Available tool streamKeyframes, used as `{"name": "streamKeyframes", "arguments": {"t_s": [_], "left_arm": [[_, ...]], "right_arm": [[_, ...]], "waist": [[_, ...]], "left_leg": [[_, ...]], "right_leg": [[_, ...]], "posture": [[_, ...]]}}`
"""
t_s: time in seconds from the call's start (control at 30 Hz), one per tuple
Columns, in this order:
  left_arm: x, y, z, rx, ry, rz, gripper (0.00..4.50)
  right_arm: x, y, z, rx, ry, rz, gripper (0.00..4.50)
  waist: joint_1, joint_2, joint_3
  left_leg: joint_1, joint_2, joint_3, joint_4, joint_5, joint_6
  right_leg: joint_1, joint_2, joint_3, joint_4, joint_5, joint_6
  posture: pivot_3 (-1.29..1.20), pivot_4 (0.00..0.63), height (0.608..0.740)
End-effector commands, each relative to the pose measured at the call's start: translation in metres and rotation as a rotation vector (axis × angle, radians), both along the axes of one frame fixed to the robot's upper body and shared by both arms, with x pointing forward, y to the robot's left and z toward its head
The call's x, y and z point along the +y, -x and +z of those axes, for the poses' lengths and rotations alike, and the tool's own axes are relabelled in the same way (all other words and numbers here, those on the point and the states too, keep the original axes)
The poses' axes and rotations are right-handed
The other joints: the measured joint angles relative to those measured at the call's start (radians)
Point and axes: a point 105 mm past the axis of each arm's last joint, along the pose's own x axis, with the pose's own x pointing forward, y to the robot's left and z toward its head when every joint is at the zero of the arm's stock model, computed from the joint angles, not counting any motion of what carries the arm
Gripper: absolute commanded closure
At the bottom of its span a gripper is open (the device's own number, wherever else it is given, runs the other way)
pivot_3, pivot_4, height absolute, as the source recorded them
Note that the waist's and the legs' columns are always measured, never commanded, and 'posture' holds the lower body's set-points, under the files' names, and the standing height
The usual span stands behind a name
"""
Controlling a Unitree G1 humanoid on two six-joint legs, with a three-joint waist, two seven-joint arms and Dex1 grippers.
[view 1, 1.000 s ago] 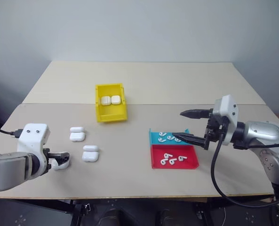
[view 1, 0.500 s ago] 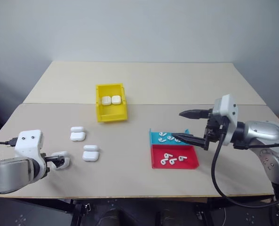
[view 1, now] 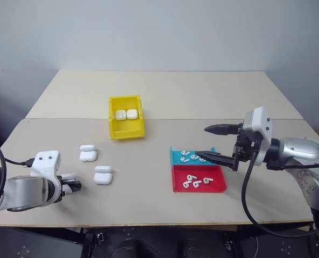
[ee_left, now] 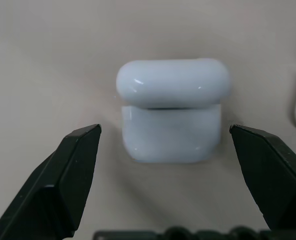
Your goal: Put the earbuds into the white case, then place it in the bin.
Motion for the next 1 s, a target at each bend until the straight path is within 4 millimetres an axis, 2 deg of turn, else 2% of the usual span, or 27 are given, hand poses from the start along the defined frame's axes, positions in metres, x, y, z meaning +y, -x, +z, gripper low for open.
{"name": "streamKeyframes", "arguments": {"t_s": [0.03,0.43,0.73,0.83,0.93,1.0], "left_arm": [[-0.001,-0.005,0.002,-0.001,0.001,-0.007,0.00],[0.000,-0.012,0.000,0.054,0.010,-0.040,0.00],[0.000,-0.003,-0.002,0.096,-0.006,-0.095,0.00],[0.001,-0.001,-0.002,0.085,-0.019,-0.078,0.61],[0.000,0.002,-0.003,0.077,-0.021,-0.071,1.60],[0.001,0.002,-0.003,0.074,-0.022,-0.067,1.73]], "right_arm": [[0.003,0.006,0.010,-0.045,-0.006,0.014,0.04],[0.004,0.007,0.008,-0.042,-0.014,0.005,0.04],[0.003,0.010,0.006,-0.034,-0.018,-0.004,0.04],[0.003,0.010,0.005,-0.032,-0.019,-0.005,0.00],[0.002,0.009,0.004,-0.027,-0.019,-0.005,0.00],[0.003,0.009,0.004,-0.025,-0.019,-0.004,0.00]], "waist": [[0.000,0.000,0.000],[-0.001,0.000,0.000],[-0.001,0.000,0.000],[-0.002,0.000,0.000],[-0.003,0.000,0.000],[-0.003,0.000,0.000]], "left_leg": [[0.000,0.000,0.000,0.000,0.000,0.000],[0.000,0.000,0.000,0.000,0.001,-0.001],[0.000,0.000,-0.001,0.000,0.001,-0.001],[0.001,0.000,-0.001,0.000,0.001,-0.001],[0.001,0.000,-0.002,0.000,0.001,-0.001],[0.001,0.000,-0.002,0.000,0.001,-0.001]], "right_leg": [[0.000,0.000,0.000,0.000,0.000,0.000],[0.000,0.000,0.000,0.001,0.000,0.000],[0.000,0.000,0.000,0.001,0.000,0.000],[0.000,-0.001,0.000,0.001,0.000,0.000],[0.000,-0.001,0.001,0.001,0.000,0.000],[0.000,-0.001,0.001,0.001,0.000,0.000]], "posture": [[0.00,0.150,0.740],[0.00,0.150,0.740],[0.00,0.150,0.740],[0.00,0.150,0.740],[0.00,0.150,0.740],[0.00,0.150,0.740]]}}
